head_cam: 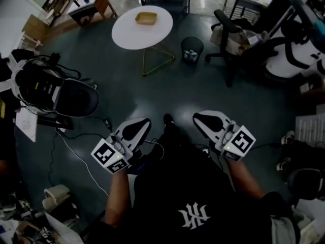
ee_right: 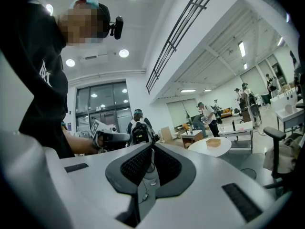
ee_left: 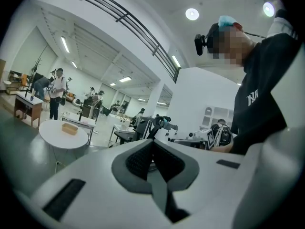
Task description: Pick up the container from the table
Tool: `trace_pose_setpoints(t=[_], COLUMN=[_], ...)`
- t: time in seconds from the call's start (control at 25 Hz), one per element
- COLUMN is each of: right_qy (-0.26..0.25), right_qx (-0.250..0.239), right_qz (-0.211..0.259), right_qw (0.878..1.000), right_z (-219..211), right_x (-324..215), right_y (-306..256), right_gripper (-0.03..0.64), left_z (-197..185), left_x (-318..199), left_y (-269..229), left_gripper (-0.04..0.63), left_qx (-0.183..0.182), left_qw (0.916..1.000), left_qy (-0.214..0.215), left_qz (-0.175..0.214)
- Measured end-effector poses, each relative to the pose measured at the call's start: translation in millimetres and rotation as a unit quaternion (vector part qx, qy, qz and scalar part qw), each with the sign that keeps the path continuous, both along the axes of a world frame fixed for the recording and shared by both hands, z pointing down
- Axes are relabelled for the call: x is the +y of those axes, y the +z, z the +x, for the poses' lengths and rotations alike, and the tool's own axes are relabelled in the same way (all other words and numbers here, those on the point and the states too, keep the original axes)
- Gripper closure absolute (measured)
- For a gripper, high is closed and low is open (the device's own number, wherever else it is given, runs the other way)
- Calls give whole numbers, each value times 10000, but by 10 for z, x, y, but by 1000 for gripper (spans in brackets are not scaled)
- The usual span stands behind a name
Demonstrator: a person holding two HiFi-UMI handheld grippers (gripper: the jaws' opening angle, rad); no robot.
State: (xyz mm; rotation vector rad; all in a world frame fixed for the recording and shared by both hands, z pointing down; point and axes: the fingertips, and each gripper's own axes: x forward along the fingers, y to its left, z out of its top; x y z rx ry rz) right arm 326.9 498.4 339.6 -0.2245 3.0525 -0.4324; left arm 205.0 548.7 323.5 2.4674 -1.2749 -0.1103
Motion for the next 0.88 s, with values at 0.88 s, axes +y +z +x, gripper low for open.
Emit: trace_pose_setpoints(t=[0.88], right_qy=[-12], right_qx=[937], right_qz=[-142], right_qw=[9955], right_z=[-1508], right_x=[-1679], right_y=[42], right_gripper=[575], left_z=[-1541], left_x=[-1754], left_y=[169], left_gripper=[592], left_qx=[802], left_qw=[9968], left_qy=[-28], left_qz=[-7])
